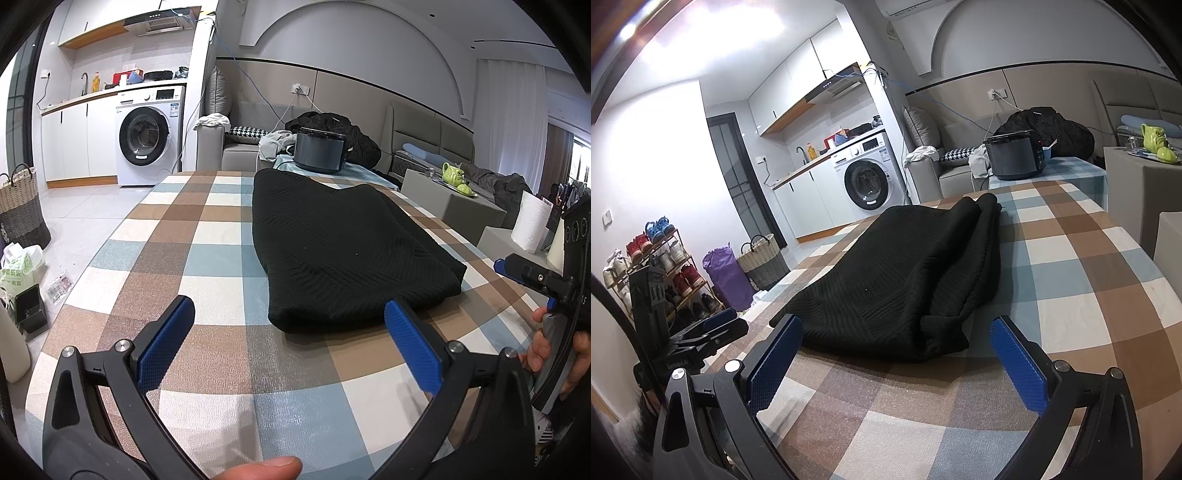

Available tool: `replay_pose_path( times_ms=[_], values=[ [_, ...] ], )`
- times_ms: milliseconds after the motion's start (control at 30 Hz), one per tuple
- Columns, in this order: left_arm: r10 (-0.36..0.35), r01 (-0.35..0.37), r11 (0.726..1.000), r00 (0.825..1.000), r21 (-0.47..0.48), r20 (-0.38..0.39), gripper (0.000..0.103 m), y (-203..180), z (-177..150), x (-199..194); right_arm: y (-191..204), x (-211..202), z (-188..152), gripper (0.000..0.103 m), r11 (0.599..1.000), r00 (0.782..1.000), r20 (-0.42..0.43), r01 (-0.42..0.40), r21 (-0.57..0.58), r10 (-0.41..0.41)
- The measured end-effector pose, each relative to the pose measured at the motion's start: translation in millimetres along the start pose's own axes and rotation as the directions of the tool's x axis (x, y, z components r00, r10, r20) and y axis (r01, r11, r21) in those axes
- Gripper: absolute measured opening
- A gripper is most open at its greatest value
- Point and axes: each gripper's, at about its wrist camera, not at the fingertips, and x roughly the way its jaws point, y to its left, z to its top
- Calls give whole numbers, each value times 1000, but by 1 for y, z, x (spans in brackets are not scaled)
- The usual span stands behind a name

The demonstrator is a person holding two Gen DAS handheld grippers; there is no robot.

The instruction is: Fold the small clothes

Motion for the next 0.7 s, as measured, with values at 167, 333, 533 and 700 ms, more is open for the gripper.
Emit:
replay_pose_path(
  times_ms=[167, 333, 533, 700],
  values=[
    [0, 0, 1000, 1000, 3, 0, 102, 0, 0, 0, 0, 0, 0, 103, 1000, 1000, -1, 1, 1, -1],
    [3, -3, 1000, 1000, 1, 1, 102, 1, -1, 0, 1, 0, 1, 103, 1000, 1000, -2, 2, -9, -2],
    [1, -1, 1000, 1000, 2, 1, 102, 1, 0, 0, 2, 0, 1, 103, 1000, 1000, -1, 3, -11, -3],
    [-1, 1, 1000, 1000, 2, 1, 102, 1, -1, 1, 3, 0, 1, 103, 1000, 1000, -3, 1, -11, -1]
  ],
)
